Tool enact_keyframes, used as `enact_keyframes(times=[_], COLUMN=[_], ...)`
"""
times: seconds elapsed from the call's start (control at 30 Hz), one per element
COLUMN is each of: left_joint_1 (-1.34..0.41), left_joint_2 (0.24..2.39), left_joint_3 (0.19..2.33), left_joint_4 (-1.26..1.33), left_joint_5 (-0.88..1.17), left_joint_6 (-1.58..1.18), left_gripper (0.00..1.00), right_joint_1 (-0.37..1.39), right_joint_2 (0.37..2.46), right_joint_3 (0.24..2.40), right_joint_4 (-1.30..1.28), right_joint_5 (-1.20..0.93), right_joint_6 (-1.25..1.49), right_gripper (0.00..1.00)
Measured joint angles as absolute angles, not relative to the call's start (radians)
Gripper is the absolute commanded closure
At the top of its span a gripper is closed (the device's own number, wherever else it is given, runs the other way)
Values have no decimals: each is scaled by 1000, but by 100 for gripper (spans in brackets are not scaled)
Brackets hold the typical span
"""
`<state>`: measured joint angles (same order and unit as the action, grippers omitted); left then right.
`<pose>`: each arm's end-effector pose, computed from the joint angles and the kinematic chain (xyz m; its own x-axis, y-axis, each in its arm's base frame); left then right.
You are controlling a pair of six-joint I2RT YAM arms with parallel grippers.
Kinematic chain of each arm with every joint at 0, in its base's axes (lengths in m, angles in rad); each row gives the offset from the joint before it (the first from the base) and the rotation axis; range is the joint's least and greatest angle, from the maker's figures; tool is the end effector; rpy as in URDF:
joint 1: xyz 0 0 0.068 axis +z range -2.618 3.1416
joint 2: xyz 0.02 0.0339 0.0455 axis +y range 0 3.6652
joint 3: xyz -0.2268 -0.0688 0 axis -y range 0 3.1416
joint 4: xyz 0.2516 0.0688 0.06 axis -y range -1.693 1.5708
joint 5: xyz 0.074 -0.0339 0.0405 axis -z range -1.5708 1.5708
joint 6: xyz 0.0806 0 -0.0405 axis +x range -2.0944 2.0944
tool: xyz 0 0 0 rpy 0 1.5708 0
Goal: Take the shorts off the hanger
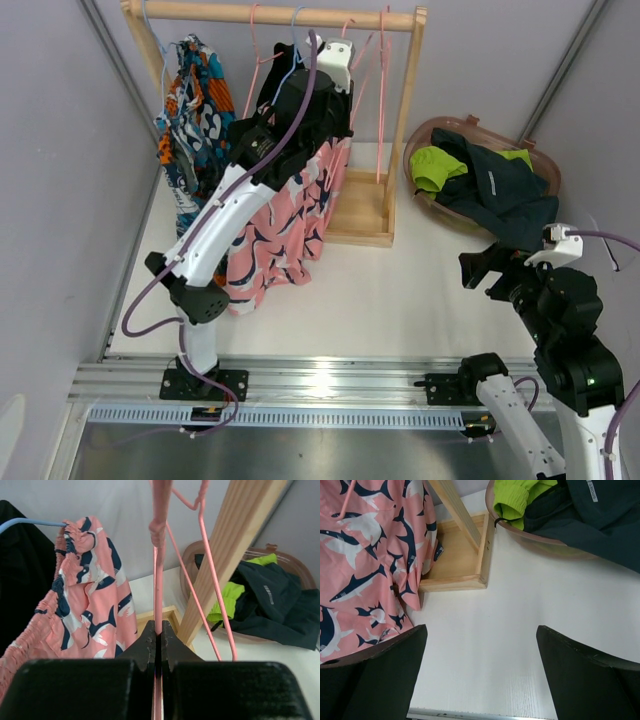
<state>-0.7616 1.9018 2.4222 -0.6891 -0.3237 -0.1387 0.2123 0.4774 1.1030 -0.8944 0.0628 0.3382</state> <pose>0.3292 -0.2785 0.4799 -0.1794 -0.0100 -0.9837 0.4064 0.9099 -0.0834 0.1343 0.0238 0.3727 -0.2951 0.2751 -0.9150 -0.0564 0.9509 0.3042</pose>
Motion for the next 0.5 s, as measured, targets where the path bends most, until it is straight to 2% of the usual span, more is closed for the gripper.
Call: enact_keyframes(times=[0.5], left_joint_1=[-666], left_joint_2=[2005], left_joint_3=[2535], left_joint_4=[-547], left_joint_5=[-349], left_joint_6=[-124], left_gripper=[100], right_joint_1=[212], right_joint_2=[432], right_joint_3=[1089], right_joint_4=[-945], right_joint_5=[24], right_joint_6=[336], right_gripper=[1])
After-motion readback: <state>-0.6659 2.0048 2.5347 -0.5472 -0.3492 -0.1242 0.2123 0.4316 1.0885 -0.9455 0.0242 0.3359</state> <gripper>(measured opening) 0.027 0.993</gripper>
